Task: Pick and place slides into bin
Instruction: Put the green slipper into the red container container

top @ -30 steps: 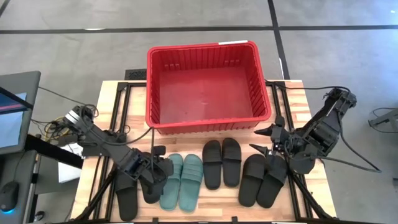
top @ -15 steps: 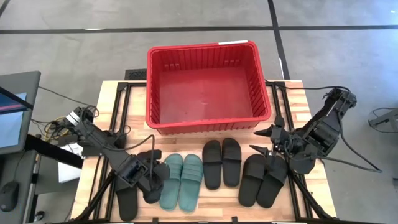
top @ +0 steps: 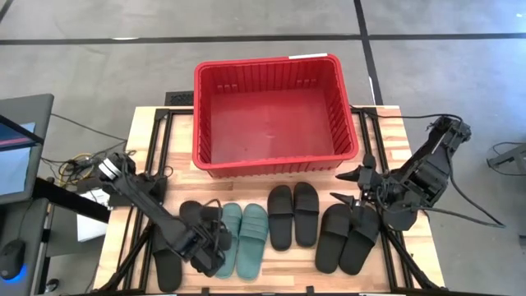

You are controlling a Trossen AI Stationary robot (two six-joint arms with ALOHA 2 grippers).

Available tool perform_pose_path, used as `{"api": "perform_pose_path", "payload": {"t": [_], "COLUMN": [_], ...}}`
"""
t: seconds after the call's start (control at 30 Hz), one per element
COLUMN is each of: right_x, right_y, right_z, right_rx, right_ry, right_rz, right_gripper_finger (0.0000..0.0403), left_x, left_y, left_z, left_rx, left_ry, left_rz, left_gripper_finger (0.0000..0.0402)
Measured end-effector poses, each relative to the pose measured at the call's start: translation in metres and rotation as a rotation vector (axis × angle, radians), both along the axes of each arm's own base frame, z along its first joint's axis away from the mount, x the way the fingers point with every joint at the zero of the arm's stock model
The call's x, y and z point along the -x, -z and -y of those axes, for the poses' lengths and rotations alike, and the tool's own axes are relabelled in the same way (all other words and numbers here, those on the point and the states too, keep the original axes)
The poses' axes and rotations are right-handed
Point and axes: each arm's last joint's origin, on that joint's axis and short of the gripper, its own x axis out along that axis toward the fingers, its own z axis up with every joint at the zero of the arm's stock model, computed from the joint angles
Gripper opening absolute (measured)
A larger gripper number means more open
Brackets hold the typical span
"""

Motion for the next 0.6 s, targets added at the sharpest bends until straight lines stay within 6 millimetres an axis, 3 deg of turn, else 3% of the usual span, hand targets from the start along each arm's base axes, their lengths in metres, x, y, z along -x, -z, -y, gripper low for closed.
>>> {"api": "perform_pose_path", "payload": {"t": [0.37, 0.6], "right_x": [0.005, 0.005], "right_y": [0.000, 0.000], "right_z": [-0.007, -0.008], "right_rx": [-0.009, -0.032], "right_ry": [-0.046, -0.067], "right_rz": [0.004, -0.012], "right_gripper_finger": [0.0240, 0.0240], "left_x": [-0.005, -0.008], "left_y": [0.035, 0.041], "left_z": [0.011, 0.012], "left_rx": [-0.120, -0.131], "left_ry": [-0.096, -0.133], "left_rz": [0.009, 0.028], "left_gripper_finger": [0.0113, 0.0133]}}
